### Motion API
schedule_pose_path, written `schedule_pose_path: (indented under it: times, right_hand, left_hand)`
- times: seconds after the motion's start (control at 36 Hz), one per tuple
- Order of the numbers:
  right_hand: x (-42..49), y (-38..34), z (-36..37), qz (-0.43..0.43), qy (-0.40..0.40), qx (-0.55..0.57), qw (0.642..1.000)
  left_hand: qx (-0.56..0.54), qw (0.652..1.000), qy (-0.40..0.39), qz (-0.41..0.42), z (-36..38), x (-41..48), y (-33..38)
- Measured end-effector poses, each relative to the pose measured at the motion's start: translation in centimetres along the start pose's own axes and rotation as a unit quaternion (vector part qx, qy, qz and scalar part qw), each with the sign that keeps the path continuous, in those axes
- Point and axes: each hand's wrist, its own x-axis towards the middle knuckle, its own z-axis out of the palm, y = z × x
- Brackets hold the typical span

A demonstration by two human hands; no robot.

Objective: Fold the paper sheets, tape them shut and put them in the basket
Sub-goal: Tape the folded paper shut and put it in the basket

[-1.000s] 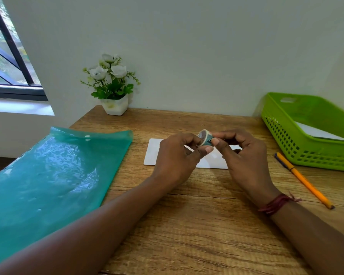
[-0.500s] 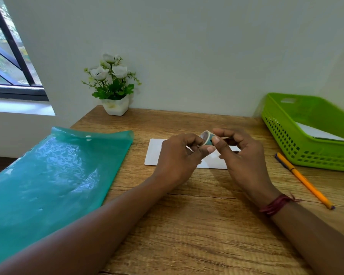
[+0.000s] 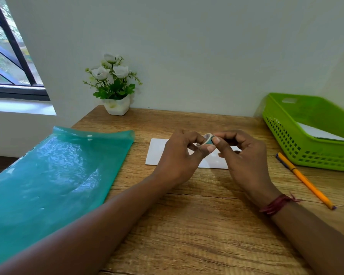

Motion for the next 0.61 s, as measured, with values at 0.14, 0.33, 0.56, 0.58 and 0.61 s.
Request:
schedule_pose_path:
  times: [0.14, 0.33, 0.56, 0.58, 0.61]
  right_hand:
    - [0.03, -0.13, -0.02, 0.013, 0.002, 0.004, 1.000]
    - [0.05, -0.19, -0.06, 0.012, -0.004, 0.002, 1.000]
    - [-0.03, -0.36, -0.06, 0.024, -0.023, 0.020, 0.999]
    - [-0.03, -0.40, -0.04, 0.025, -0.025, 0.021, 0.999]
    - [-0.03, -0.45, -0.02, 0.027, -0.026, 0.023, 0.999]
  left_hand:
    - [-0.033, 0.999, -0.001, -0.005, 0.26, 0.33, -0.76]
    - [-0.120, 0.992, -0.023, -0.031, 0.16, 0.38, -0.05]
    - [-0.132, 0.991, -0.028, -0.026, 0.06, 0.22, 0.11]
    - [-0.130, 0.991, -0.027, -0.024, 0.04, 0.24, 0.10]
    - [-0.129, 0.991, -0.024, -0.023, 0.01, 0.25, 0.09]
